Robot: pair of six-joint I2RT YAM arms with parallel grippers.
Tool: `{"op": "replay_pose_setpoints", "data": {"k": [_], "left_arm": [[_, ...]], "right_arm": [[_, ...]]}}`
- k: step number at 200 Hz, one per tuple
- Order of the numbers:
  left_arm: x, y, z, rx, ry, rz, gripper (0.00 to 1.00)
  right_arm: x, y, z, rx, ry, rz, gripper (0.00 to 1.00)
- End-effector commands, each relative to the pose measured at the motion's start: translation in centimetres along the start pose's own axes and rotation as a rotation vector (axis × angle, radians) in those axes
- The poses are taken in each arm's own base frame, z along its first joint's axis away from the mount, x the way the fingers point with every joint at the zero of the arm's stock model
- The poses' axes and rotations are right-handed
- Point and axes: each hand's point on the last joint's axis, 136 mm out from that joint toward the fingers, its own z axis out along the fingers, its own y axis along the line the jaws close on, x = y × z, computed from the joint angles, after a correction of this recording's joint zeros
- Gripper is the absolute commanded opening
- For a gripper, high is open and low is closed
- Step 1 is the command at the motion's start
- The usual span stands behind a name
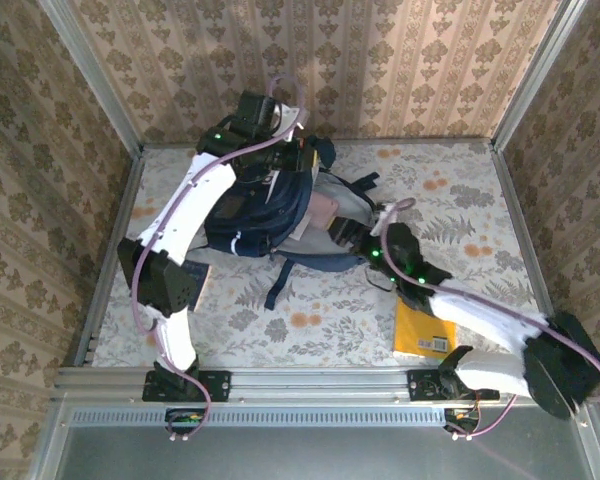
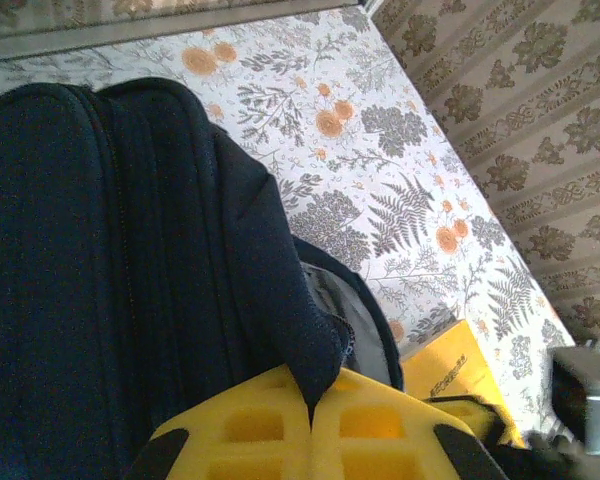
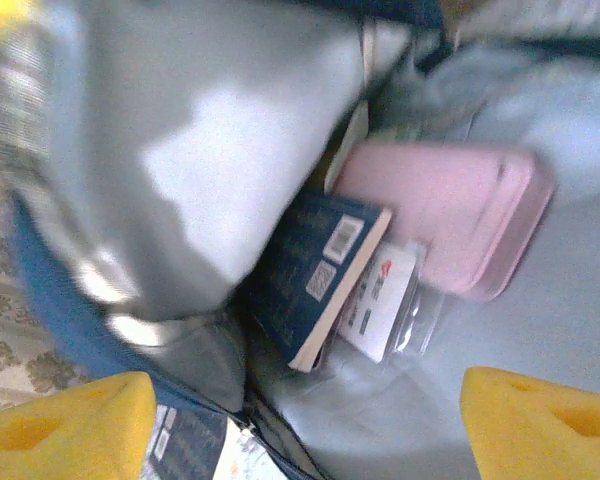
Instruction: Pack the student bag
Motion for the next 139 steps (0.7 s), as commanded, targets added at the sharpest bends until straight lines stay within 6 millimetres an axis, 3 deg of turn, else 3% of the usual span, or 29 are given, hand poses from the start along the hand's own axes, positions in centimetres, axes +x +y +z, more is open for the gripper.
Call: {"op": "replay_pose_setpoints", "data": {"k": [1, 20, 40, 58, 78, 109, 127, 139], "left_arm": [[-0.1, 0.5, 3.5, 0.051, 0.019, -0.027, 0.17], [0.7, -1.2, 5.7, 0.109, 0.072, -0.015, 0.32], [1.0, -2.9, 5.9, 0.115, 0.089, 0.024, 0.45], [1.5, -3.2, 4.4, 0.106, 0.082, 0.027, 0.53], [2.7, -2.3, 1.3, 0.056, 0.042, 0.023, 0.58], [5.7, 1.7, -4.7, -0.106, -0.058, -0.059, 0.65], [9.2, 7.0, -8.0, -0.311, -0.092, -0.208, 0.69], [12.1, 11.7, -11.0, -0.451, -0.123, -0.379, 0.74]], "right_arm": [[-1.4, -2.3, -2.9, 0.121, -0.039, -0.157, 0.78], [-2.4, -2.6, -5.1, 0.160, -0.059, -0.233, 0.78], [-3.0, -2.6, -6.6, 0.173, -0.065, -0.305, 0.77], [-2.9, -1.9, -7.3, 0.155, -0.023, -0.355, 0.76], [-2.4, -1.7, -7.4, 0.154, 0.026, -0.378, 0.73], [-2.4, -2.8, -7.3, 0.185, 0.000, -0.350, 0.68], [-1.6, -3.8, -6.5, 0.243, 0.069, -0.330, 0.68], [-0.8, -4.0, -5.9, 0.249, 0.118, -0.318, 0.70]]}}
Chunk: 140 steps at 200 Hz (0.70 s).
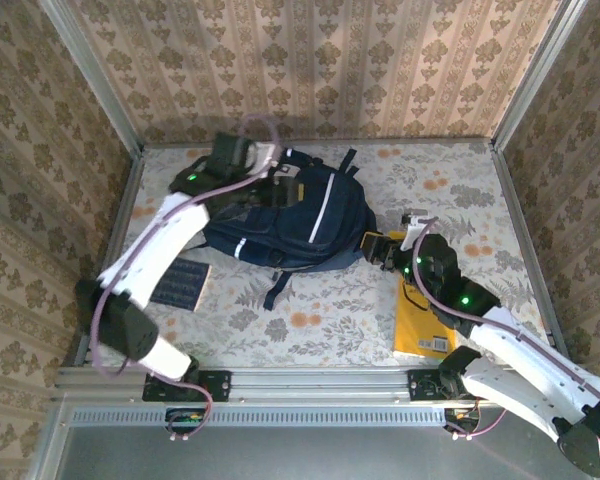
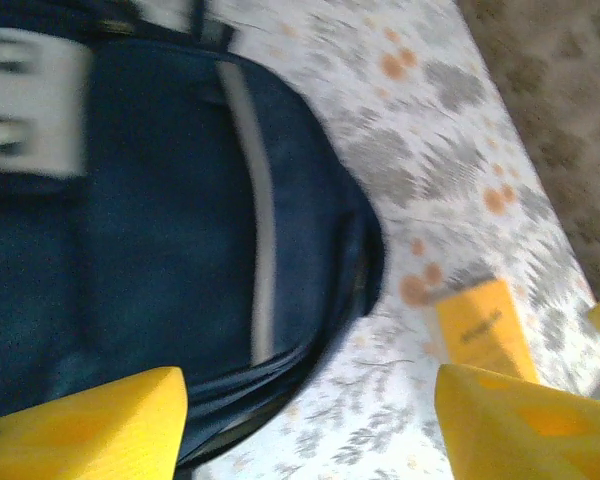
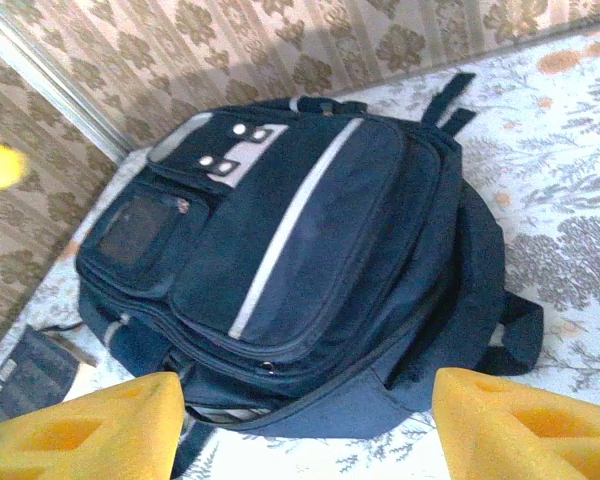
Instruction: Pack the student bag
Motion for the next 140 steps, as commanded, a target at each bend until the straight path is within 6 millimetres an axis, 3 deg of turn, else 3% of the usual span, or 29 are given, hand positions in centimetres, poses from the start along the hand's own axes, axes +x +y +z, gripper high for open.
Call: {"op": "replay_pose_setpoints", "data": {"k": [1, 28, 53, 69, 97, 120, 140], "left_arm": [[2.9, 9.2, -3.0, -0.295, -0.071, -0.263, 0.75], [10.2, 18.9, -6.7, -0.488, -0.075, -0.687, 0.79], [15.5, 23.8, -8.2, -0.584, -0.049, -0.926, 0.81], [17.5, 24.9, -7.1, -0.595, -0.009, -0.986, 0.83], [18.2, 26.4, -4.7, -0.598, -0.001, -1.020, 0.84], [18.4, 27.7, -3.8, -0.633, 0.012, -1.021, 0.84], [20.3, 27.5, -2.4, -0.660, 0.078, -1.018, 0.84]], "right_arm": [[1.2, -0.4, 0.9, 0.038, 0.093, 0.007, 0.70], [2.3, -0.2, 1.3, 0.016, 0.123, 0.011, 0.71], [2.7, 0.4, 1.0, -0.038, 0.125, -0.007, 0.73], [3.4, 1.7, 0.9, -0.127, 0.154, -0.035, 0.74], [4.2, 3.4, 0.8, -0.225, 0.197, -0.044, 0.75], [4.2, 3.1, 1.0, -0.208, 0.193, -0.033, 0.75], [3.9, 2.9, 0.8, -0.194, 0.186, -0.043, 0.76]]}}
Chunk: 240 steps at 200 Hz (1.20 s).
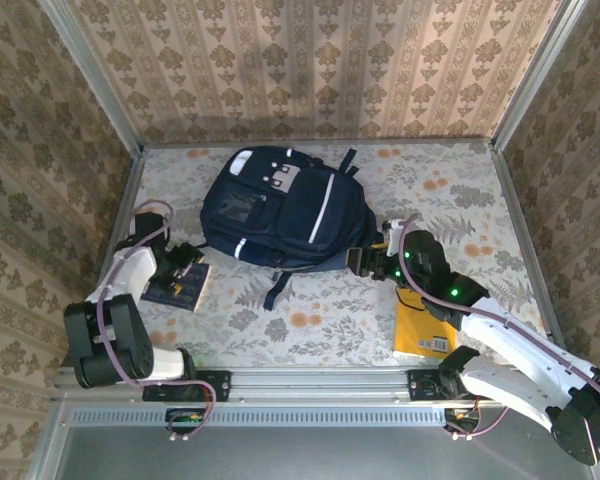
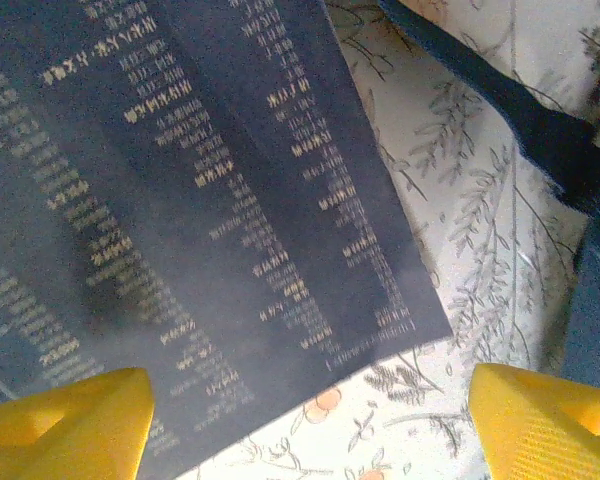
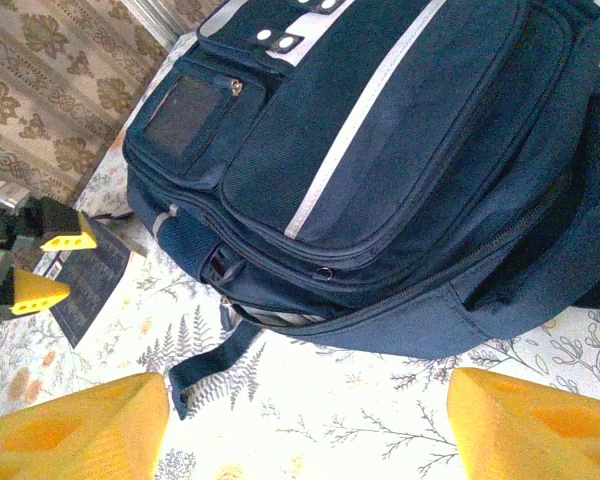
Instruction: Pack the student bag
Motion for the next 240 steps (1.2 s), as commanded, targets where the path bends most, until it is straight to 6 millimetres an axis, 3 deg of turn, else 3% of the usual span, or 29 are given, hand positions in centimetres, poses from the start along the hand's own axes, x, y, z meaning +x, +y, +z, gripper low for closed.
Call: {"op": "replay_pose_setpoints", "data": {"k": [1, 37, 58, 116, 178, 199, 222, 240], "left_arm": [[0.6, 0.2, 1.5, -0.034, -0.002, -0.001, 0.84], [5.0, 2.1, 4.2, -0.062, 0.095, -0.010, 0.83], [7.6, 2.3, 4.7, -0.045, 0.164, -0.004, 0.82], [15.2, -0.4, 3.9, 0.037, 0.292, 0.191, 0.83], [21.3, -1.0, 3.6, 0.042, 0.572, 0.433, 0.82], [25.1, -0.6, 3.3, 0.024, 0.679, 0.554, 0.83], [29.1, -2.0, 2.9, 0.075, 0.784, 0.721, 0.83], [31.8, -4.4, 1.5, 0.144, 0.843, 0.871, 0.82]], "right_arm": [[-0.4, 0.5, -0.2, -0.025, -0.011, -0.028, 0.76], [-0.5, 0.5, -0.2, -0.025, -0.010, -0.029, 0.77], [-0.3, 0.7, 0.3, -0.030, 0.011, -0.022, 0.77], [-0.2, 0.9, 1.1, -0.035, 0.033, 0.006, 0.77], [-0.3, 1.3, 1.6, -0.035, 0.070, 0.010, 0.77], [-0.4, 1.6, 1.7, -0.044, 0.084, 0.011, 0.77], [-0.1, 1.6, 1.9, -0.051, 0.098, 0.016, 0.77], [0.2, 1.7, 2.0, -0.050, 0.114, 0.018, 0.77]]}}
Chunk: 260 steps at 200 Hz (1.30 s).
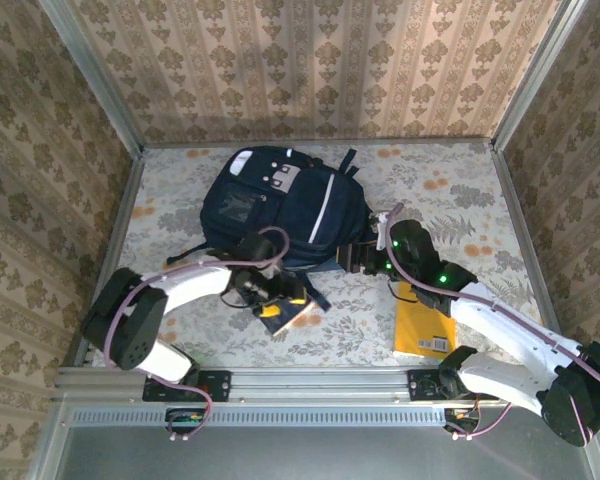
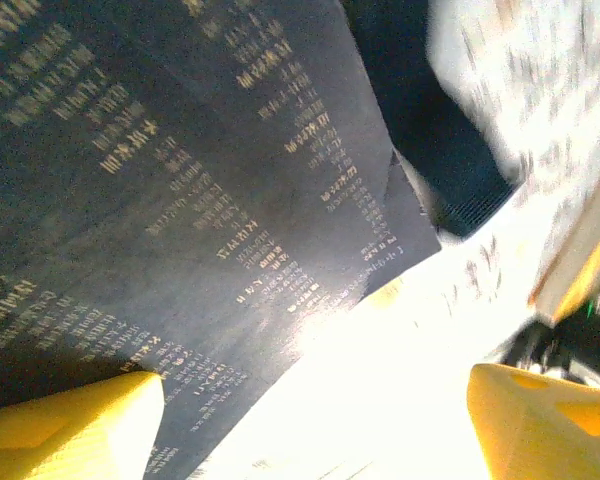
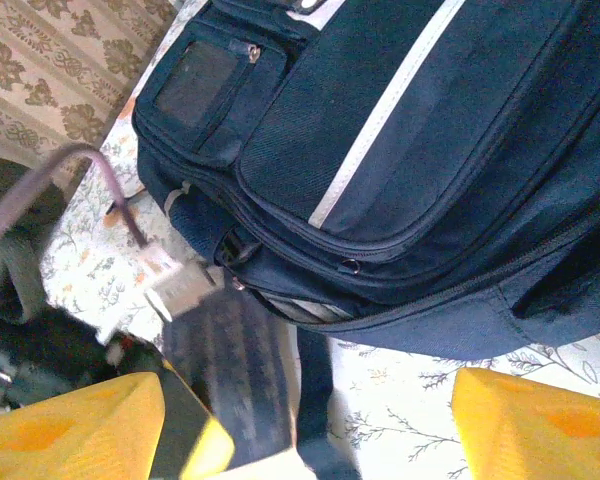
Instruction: Pack the student bag
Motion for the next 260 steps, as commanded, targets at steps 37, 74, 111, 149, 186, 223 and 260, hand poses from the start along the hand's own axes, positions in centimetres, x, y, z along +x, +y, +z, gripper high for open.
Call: {"op": "replay_pose_setpoints", "data": {"k": [37, 74, 111, 149, 186, 223, 260], "left_arm": [[3.1, -2.5, 0.0, -0.082, 0.133, 0.261, 0.83], [1.9, -6.0, -2.6, -0.002, 0.026, 0.392, 0.84], [-3.2, -0.5, -6.1, -0.171, -0.154, 0.282, 0.85], [-8.5, 3.6, -7.8, -0.324, -0.344, 0.177, 0.85], [-12.2, 4.5, -7.3, -0.401, -0.385, 0.171, 0.85], [-10.9, 4.6, -4.3, -0.323, -0.295, 0.155, 0.84], [-7.4, 3.5, -2.3, -0.235, -0.206, 0.160, 0.84]], "right_arm": [[0.1, 0.2, -0.8, 0.002, 0.025, 0.000, 0.77], [1.4, -0.3, -0.4, 0.013, 0.066, 0.002, 0.76], [4.3, 2.8, 0.7, -0.125, 0.202, -0.040, 0.72], [8.7, 3.9, 1.2, -0.115, 0.325, -0.142, 0.70], [11.7, 4.0, 1.1, -0.125, 0.411, -0.161, 0.69], [12.9, 3.3, 0.6, -0.100, 0.429, -0.166, 0.69], [14.3, 2.6, 0.8, -0.089, 0.461, -0.136, 0.68]]}}
